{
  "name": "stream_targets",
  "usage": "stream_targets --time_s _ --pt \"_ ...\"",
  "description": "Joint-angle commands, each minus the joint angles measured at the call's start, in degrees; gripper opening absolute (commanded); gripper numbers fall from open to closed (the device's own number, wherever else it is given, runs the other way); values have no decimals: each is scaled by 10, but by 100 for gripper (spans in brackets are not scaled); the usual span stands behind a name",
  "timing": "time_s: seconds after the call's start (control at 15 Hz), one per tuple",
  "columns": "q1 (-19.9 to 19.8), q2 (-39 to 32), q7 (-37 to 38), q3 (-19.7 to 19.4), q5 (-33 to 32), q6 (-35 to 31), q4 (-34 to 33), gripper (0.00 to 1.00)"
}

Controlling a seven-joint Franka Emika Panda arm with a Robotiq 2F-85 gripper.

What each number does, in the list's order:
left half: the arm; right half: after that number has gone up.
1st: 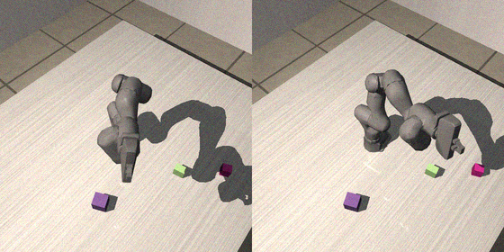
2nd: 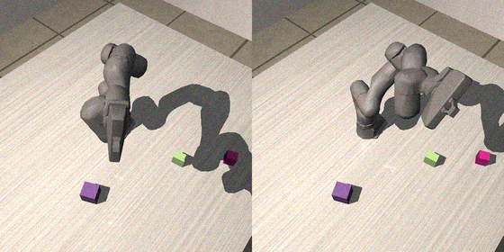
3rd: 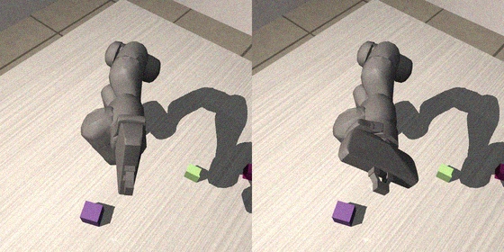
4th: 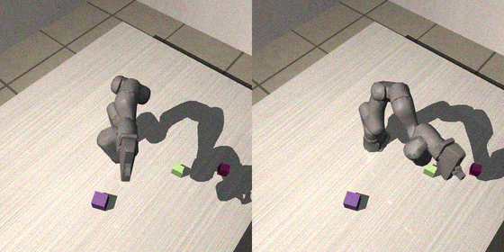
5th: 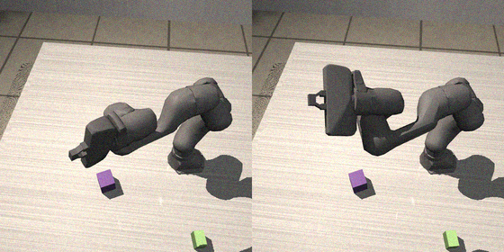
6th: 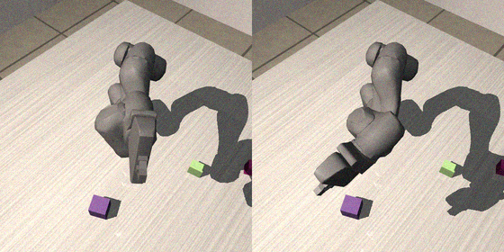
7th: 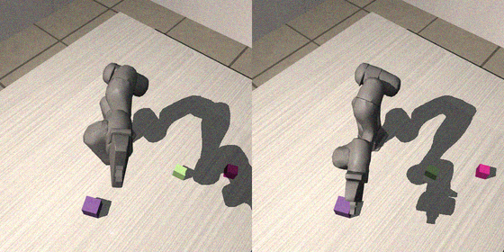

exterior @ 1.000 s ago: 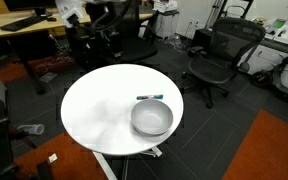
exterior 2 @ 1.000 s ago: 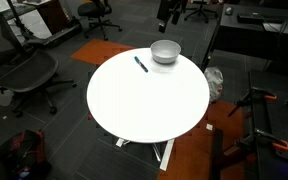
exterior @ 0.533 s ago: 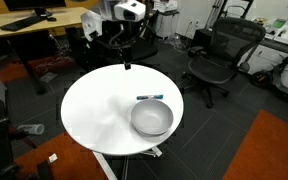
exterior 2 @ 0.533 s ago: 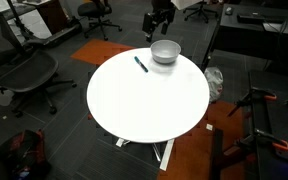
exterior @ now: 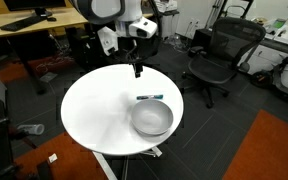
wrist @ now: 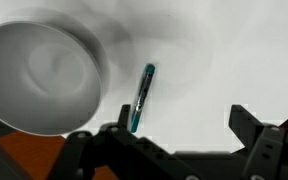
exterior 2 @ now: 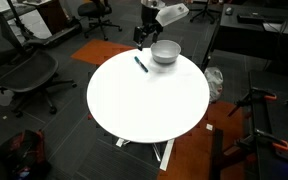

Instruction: Put the marker into the bowl

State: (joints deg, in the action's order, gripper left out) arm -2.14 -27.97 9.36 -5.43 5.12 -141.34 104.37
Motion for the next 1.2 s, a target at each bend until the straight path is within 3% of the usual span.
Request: stream_targets --time_s 0.0,1.13 --pt "-8 -56 13 4 5 -11 -55 100" --pt "-10 -254 74 -24 -1 -5 -241 100"
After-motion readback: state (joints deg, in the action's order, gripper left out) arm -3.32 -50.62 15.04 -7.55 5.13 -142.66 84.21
